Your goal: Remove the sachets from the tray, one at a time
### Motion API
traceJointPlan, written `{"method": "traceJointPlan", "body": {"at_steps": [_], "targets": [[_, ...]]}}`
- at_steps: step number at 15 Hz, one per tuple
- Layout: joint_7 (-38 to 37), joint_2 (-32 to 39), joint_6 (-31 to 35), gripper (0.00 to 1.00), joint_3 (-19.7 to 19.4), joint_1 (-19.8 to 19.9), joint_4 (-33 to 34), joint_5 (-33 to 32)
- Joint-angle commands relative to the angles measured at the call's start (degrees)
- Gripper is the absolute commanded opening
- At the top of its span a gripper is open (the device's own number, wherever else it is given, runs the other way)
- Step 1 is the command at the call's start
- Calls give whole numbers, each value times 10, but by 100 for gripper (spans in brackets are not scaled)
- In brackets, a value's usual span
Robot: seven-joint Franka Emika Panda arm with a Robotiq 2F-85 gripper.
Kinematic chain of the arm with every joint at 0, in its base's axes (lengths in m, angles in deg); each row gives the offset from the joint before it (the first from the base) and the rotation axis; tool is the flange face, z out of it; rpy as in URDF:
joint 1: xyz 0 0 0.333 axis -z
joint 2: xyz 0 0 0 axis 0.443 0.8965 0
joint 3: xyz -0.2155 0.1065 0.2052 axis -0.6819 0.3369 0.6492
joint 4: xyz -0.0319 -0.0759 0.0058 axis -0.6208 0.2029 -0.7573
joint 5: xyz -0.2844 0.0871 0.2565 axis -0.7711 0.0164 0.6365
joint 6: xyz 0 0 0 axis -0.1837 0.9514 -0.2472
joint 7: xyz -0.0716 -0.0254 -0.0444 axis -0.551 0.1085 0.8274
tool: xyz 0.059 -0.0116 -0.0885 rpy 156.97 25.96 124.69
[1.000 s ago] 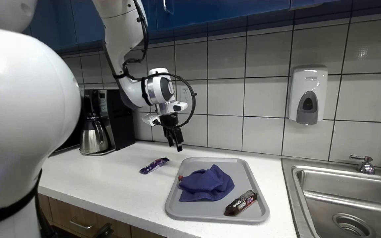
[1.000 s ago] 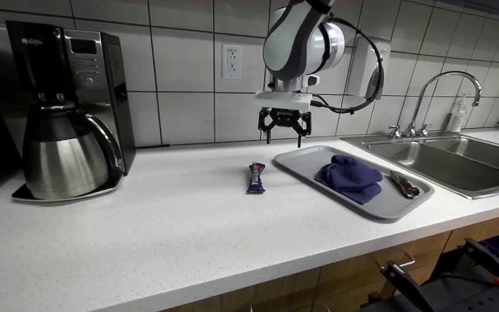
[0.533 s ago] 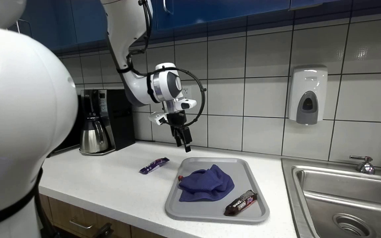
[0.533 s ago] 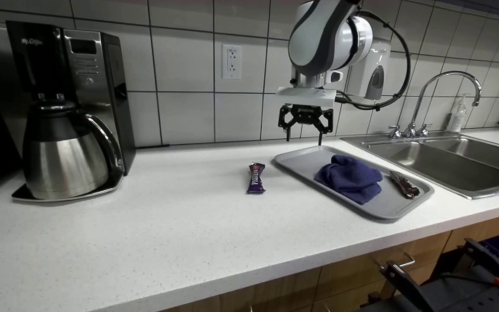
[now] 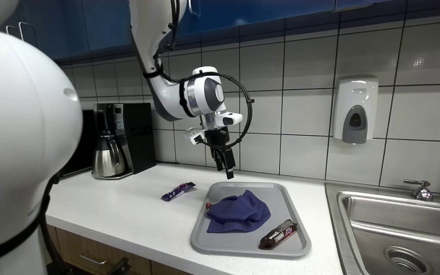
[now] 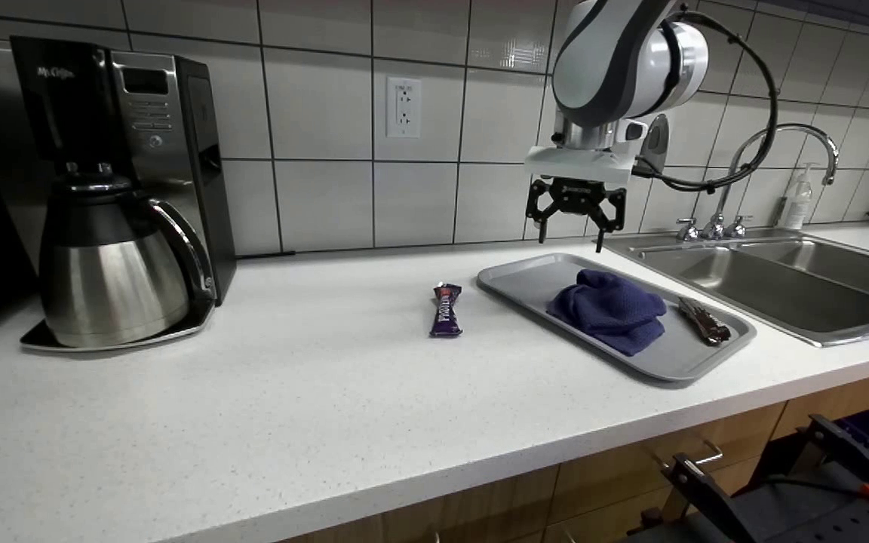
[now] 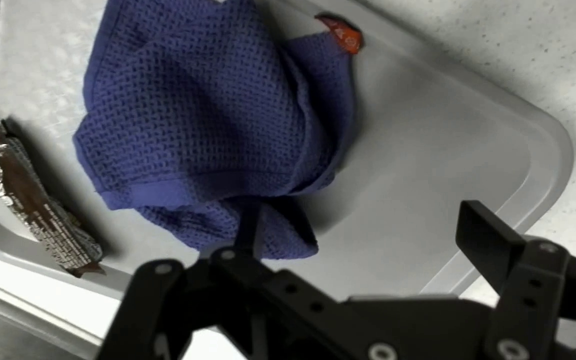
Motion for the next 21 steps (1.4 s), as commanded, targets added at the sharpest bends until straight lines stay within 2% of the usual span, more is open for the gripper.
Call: {"method": "traceJointPlan", "body": {"at_steps": [1, 11, 21], "targets": [[24, -39, 18, 100, -2, 37, -43, -18], [131, -67, 38, 100, -28, 112, -92, -28], [228, -62, 55, 100, -59, 157, -121, -25]]}}
